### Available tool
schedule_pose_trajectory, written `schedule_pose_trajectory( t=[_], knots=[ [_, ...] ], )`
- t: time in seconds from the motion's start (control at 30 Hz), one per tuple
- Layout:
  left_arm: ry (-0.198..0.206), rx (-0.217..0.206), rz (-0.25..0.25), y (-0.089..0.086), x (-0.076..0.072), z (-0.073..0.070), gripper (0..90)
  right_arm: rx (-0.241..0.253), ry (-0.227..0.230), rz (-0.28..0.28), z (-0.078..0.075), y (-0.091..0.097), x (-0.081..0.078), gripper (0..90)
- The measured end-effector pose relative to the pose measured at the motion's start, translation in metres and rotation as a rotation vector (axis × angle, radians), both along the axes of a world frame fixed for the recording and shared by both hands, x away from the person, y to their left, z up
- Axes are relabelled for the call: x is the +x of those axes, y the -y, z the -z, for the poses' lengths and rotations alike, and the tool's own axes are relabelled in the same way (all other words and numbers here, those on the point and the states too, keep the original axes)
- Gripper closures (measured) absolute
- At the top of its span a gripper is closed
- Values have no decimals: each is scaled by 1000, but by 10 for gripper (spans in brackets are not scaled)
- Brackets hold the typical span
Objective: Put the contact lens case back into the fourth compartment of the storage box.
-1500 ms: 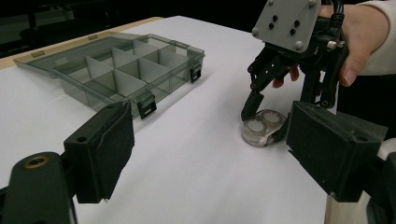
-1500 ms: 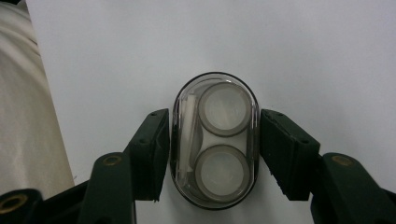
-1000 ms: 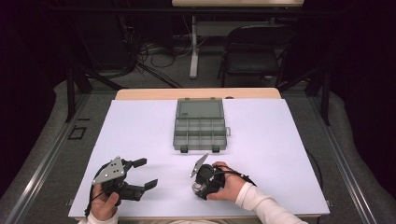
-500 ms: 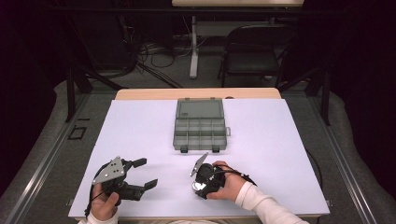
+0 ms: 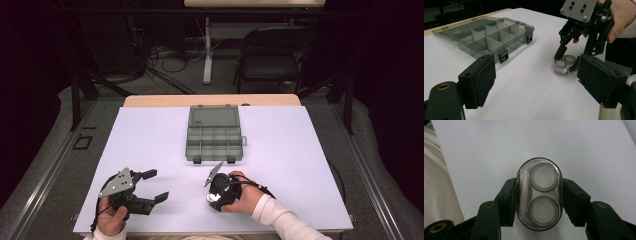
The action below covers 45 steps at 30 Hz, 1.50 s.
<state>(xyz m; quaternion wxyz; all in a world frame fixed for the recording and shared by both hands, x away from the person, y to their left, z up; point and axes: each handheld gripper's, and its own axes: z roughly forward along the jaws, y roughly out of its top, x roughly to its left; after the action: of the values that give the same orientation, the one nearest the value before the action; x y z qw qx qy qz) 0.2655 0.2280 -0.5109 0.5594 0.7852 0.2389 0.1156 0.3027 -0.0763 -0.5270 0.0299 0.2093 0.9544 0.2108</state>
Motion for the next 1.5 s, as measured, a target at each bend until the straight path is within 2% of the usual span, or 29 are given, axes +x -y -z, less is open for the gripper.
schedule_pose_trajectory(
  t=[0.2,0.4,0.67,0.9,1.07,1.4,1.5],
  knots=[
    [-2,1,0,0,0,0,160,-1,-1,38,-3,2,2,488],
    [-4,-4,3,0,2,1,160,32,-8,93,-7,8,9,488],
    [-12,-6,-10,0,7,2,160,62,14,166,-15,16,21,488],
    [-14,-13,-5,0,8,2,160,114,59,212,-24,21,31,488],
    [-15,-14,-5,1,9,2,160,159,50,236,-26,27,40,488],
    [-25,-11,-13,0,10,3,160,252,67,280,-34,39,63,488],
    [-26,-10,-18,0,10,3,160,252,61,294,-37,41,72,488]
  ],
)
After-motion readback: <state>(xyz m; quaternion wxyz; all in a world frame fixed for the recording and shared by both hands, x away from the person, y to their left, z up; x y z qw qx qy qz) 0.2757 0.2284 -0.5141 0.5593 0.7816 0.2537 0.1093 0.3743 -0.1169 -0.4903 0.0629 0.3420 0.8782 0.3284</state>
